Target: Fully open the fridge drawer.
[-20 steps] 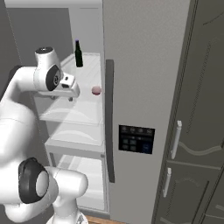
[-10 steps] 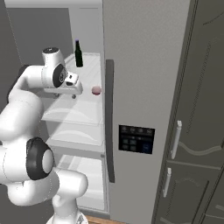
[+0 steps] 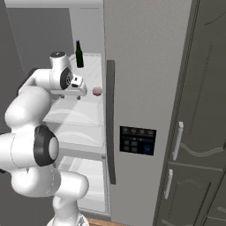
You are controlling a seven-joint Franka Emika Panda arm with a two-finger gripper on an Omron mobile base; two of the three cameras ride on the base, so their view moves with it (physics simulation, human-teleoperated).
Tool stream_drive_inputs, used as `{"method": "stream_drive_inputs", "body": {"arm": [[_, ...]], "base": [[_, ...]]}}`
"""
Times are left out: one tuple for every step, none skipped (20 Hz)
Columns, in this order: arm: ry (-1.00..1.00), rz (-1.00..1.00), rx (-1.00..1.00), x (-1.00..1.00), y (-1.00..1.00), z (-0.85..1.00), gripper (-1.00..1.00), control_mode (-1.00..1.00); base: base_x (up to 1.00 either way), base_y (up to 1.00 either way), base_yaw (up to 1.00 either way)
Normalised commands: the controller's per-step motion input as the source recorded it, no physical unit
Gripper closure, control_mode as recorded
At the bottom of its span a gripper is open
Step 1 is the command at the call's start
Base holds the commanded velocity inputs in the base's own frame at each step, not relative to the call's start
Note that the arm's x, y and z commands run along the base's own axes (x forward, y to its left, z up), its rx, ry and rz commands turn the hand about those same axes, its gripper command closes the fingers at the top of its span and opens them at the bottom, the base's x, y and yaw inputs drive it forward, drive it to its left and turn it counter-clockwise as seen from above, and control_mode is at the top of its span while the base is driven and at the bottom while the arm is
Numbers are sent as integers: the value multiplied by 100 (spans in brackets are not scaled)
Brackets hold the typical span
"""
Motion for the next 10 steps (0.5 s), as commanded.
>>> {"method": "stream_drive_inputs", "body": {"arm": [[0,0,0,43,0,-16,-100,-100],[0,0,0,41,0,-16,-100,-100],[0,0,0,37,0,-16,-100,-100],[0,0,0,33,0,-17,-100,-100],[0,0,0,32,0,-19,-100,-100],[0,0,0,33,0,-18,-100,-100],[0,0,0,35,0,-16,-100,-100],[0,0,0,36,0,-14,-100,-100],[0,0,0,36,0,-13,-100,-100],[0,0,0,34,0,-14,-100,-100]], "base": [[0,0,0],[0,0,0],[0,0,0],[0,0,0],[0,0,0],[0,0,0],[0,0,0],[0,0,0],[0,0,0],[0,0,0]]}}
